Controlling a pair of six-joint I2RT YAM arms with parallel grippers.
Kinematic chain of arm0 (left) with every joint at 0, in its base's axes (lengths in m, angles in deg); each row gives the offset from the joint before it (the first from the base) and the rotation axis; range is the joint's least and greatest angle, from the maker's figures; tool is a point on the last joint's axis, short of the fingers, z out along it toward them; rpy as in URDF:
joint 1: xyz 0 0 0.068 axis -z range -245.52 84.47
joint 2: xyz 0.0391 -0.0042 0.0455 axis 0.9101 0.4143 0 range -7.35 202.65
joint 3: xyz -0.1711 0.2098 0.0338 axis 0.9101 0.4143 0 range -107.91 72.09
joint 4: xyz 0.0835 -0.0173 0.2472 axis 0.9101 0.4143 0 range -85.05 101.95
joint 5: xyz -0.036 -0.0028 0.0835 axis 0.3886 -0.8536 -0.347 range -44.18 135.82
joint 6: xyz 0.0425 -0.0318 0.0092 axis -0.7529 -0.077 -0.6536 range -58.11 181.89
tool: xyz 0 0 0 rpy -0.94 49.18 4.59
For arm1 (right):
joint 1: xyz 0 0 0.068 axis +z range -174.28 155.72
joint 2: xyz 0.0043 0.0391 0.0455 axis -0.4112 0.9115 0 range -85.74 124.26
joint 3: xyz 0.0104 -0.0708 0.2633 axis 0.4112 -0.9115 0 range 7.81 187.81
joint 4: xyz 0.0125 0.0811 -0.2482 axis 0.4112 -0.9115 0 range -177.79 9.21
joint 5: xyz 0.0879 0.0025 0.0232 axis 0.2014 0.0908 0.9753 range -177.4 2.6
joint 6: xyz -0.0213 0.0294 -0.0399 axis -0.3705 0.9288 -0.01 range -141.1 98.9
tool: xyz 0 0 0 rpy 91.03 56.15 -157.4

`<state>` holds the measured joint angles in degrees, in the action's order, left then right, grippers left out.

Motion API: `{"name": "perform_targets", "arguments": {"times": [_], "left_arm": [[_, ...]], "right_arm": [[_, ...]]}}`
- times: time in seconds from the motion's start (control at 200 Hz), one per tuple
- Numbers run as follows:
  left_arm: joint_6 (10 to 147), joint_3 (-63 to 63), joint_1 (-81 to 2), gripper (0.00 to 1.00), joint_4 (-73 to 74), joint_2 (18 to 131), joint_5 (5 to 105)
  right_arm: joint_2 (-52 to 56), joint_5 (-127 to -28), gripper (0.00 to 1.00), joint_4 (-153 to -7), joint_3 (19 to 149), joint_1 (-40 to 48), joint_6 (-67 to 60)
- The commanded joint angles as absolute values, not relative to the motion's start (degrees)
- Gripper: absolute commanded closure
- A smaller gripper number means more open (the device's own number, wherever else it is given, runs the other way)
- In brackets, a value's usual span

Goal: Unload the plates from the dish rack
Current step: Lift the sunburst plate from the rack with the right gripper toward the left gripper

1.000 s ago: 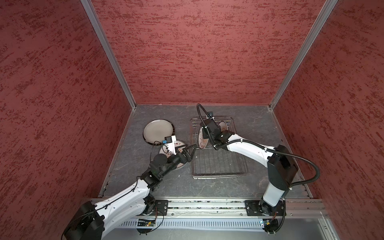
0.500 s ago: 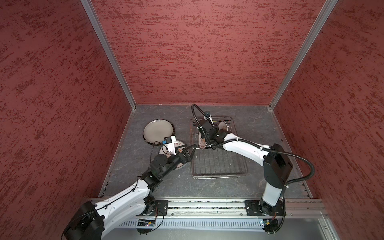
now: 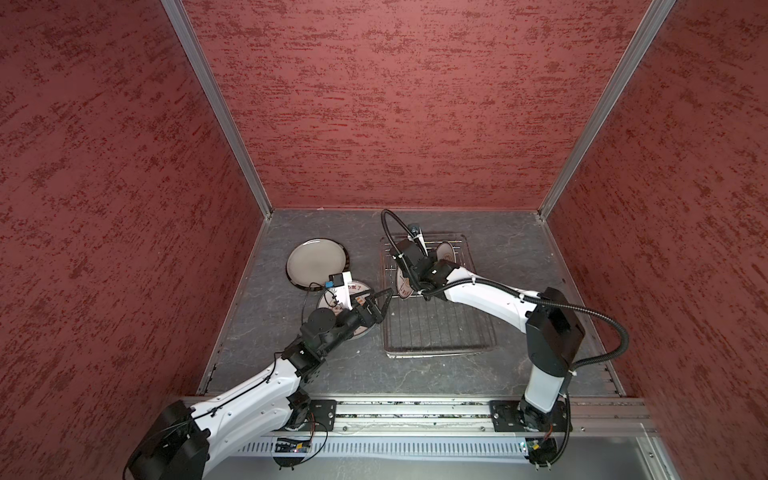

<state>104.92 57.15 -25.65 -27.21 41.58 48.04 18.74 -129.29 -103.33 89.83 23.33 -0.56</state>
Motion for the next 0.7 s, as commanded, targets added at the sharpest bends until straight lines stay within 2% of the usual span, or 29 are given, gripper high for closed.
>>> {"name": "perform_targets", "arguments": {"times": [0.0, 0.561, 0.696], "left_arm": [[104.35, 57.33, -25.27, 0.0, -28.33, 42.11, 47.39], [104.74, 57.43, -25.18, 0.01, -29.54, 43.01, 47.46], [103.68, 59.18, -24.83, 0.01, -34.8, 43.32, 49.27]], "right_arm": [[15.59, -134.53, 1.0, -100.99, 90.72, 23.44, -2.41], [3.11, -139.71, 1.0, -90.25, 81.08, 24.46, -6.64], [-1.78, -139.6, 1.0, -85.31, 75.88, 24.58, -7.86]]}}
